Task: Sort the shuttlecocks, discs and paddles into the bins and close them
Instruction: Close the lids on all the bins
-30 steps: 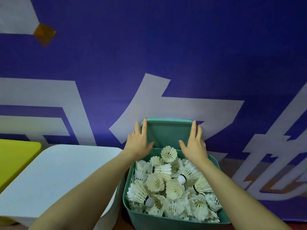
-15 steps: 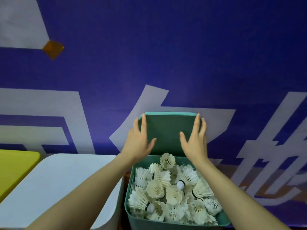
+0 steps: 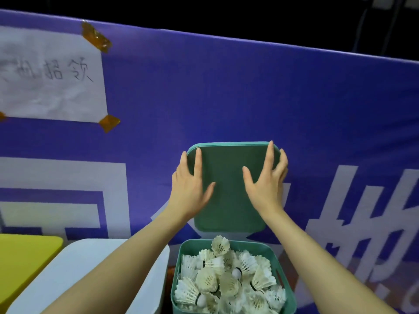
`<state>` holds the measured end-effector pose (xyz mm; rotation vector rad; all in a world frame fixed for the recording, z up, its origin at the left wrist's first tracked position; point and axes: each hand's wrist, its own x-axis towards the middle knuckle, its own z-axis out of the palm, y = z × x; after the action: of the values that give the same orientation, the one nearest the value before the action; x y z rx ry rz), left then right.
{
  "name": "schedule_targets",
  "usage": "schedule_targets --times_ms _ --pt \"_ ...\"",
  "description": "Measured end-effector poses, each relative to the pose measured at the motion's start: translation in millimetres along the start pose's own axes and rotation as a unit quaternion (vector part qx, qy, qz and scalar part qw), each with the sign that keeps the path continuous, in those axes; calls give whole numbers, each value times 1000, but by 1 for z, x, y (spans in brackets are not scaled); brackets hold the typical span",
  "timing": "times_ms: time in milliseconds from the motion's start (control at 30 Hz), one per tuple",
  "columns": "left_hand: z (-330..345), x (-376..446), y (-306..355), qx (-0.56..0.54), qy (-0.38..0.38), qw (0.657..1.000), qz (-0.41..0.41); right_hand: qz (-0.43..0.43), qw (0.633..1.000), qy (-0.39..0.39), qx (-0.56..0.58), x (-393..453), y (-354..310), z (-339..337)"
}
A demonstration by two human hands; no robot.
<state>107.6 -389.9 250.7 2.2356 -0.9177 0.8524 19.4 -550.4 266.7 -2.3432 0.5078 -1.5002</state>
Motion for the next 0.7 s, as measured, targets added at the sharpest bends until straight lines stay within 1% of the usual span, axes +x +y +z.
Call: schedule_targets --times_ms 67,133,267,367,467,600,700 --pt "-7 2 5 -5 32 999 5 -7 999 31 -17 6 -13 -8" --pt "-13 1 8 -11 48 999 -9 -14 998 51 -39 10 -23 -13" --pt "-18 -6 2 14 65 998 -5 -28 995 55 -78 7 -27 -13" --pt "-13 -18 -12 28 58 998 -2 -41 994 40 -88 -1 -26 -5" --pt "-7 -34 -23 24 39 999 -18 -67 992 17 -101 -7 -22 6" --pt "10 -63 -36 -3 10 997 -74 -88 989 -37 -112 -20 -13 29" --pt "28 -88 -46 -10 -38 991 -128 -97 984 -94 -117 -35 -5 52"
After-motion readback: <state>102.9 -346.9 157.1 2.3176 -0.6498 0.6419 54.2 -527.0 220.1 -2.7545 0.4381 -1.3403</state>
